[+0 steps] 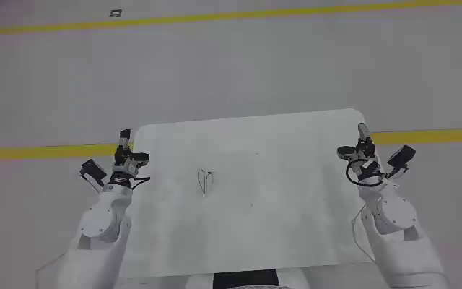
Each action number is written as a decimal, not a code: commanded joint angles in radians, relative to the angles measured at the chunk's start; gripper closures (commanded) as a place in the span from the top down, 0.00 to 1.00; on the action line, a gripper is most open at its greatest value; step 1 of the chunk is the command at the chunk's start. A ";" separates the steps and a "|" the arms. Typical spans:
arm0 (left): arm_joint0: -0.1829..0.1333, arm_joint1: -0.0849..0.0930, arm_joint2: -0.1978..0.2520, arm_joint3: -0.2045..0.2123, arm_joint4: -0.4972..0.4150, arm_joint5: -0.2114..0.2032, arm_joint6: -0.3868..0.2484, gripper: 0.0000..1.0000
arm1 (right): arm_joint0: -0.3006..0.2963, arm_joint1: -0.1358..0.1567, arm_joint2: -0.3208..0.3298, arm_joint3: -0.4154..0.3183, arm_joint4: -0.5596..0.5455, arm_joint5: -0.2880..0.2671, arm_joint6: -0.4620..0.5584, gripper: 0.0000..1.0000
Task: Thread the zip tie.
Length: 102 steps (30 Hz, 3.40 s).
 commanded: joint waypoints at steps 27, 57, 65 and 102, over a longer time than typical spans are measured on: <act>-0.081 0.038 0.089 -0.060 0.498 0.193 -0.402 1.00 | 0.000 0.000 0.000 0.000 0.000 0.000 0.000 1.00; -0.099 0.046 0.116 -0.108 0.621 0.266 -0.466 1.00 | 0.000 0.000 0.000 0.000 0.000 0.000 0.000 1.00; -0.155 0.055 0.174 -0.135 0.896 0.341 -0.660 1.00 | 0.000 0.000 0.000 0.000 0.000 0.000 0.000 1.00; -0.452 0.056 0.404 -0.122 1.298 0.341 -1.184 1.00 | 0.000 0.000 0.000 0.000 0.000 0.000 0.000 1.00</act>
